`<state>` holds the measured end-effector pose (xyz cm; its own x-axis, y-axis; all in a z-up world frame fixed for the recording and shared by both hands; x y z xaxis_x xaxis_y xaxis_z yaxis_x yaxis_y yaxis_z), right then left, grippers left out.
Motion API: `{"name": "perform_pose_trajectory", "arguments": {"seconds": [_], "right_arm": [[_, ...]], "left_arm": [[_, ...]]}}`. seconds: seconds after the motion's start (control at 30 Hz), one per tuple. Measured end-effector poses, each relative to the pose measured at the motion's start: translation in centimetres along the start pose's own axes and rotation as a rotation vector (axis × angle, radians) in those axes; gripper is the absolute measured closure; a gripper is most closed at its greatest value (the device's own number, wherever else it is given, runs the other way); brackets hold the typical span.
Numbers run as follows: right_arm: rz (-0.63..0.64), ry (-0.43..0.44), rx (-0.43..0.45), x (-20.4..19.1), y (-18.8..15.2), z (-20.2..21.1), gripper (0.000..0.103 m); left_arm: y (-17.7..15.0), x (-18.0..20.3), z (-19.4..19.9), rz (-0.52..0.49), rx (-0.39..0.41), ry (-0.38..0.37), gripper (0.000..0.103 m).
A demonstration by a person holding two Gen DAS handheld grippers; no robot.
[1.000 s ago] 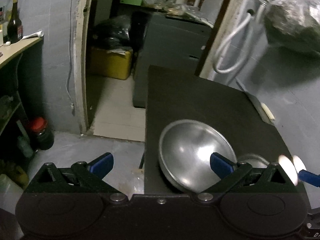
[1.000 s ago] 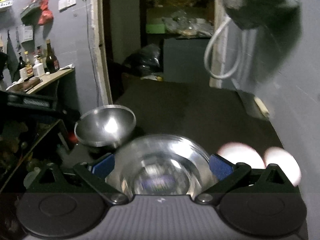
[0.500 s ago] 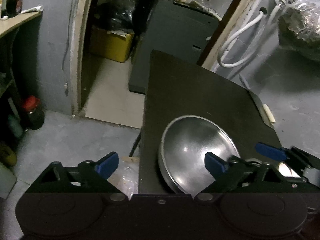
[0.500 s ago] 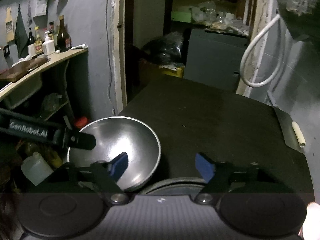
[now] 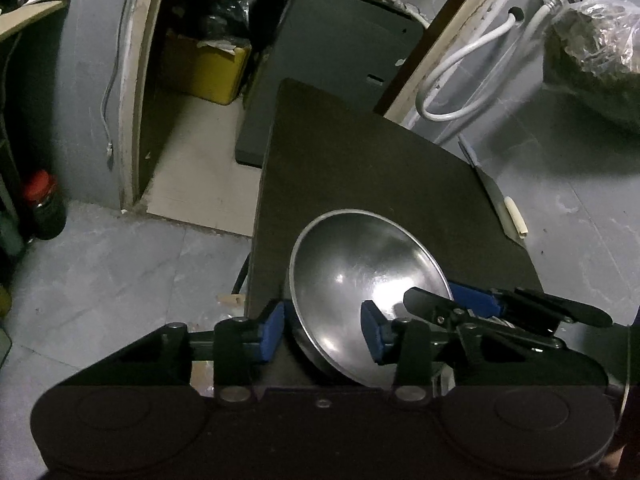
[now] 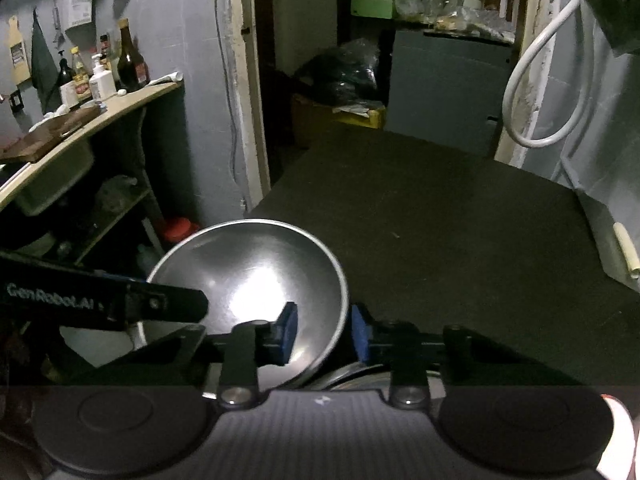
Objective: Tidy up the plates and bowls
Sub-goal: 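Lift the deep steel bowl with both tools and carry it toward the stacked plates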
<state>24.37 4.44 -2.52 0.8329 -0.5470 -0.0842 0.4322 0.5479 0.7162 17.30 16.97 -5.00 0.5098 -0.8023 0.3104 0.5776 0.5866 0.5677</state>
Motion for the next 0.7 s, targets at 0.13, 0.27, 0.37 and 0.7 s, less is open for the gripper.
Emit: {"name": "perform_pose_trajectory", "arguments": {"seconds": [0.13, 0.27, 0.37, 0.7], "right_arm": [[-0.018, 0.028, -0.002, 0.1, -0.1, 0.8, 0.079], [-0.026, 0.067, -0.007, -0.4, -0.5, 2.1, 0.081], [-0.034, 0.101, -0.025, -1.1, -1.0, 3.3, 0.081], [-0.172, 0.276, -0.189, -1.2, -3.9, 8.9, 0.082]], "left_arm": [[-0.3, -0.6, 0.6, 0.009, -0.008, 0.026, 0.076], [-0.8, -1.2, 1.9, 0.028, -0.021, 0.031, 0.079], [-1.6, -1.5, 3.0, 0.044, -0.067, 0.052, 0.080], [-5.4, -2.1, 6.7, 0.097, -0.315, 0.091, 0.080]]}}
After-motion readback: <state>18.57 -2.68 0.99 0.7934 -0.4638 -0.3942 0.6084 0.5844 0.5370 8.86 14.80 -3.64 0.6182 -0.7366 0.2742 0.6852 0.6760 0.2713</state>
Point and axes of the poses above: each gripper's, at about its wrist camera, not at the fingertips, and z roughly against the way its jaws point, x to its right, y to its top, the point moved 2 cm from there along -z, roughly the way its jaws point, and after that the axes turned 8 degrees about y, right-handed, at the moved point
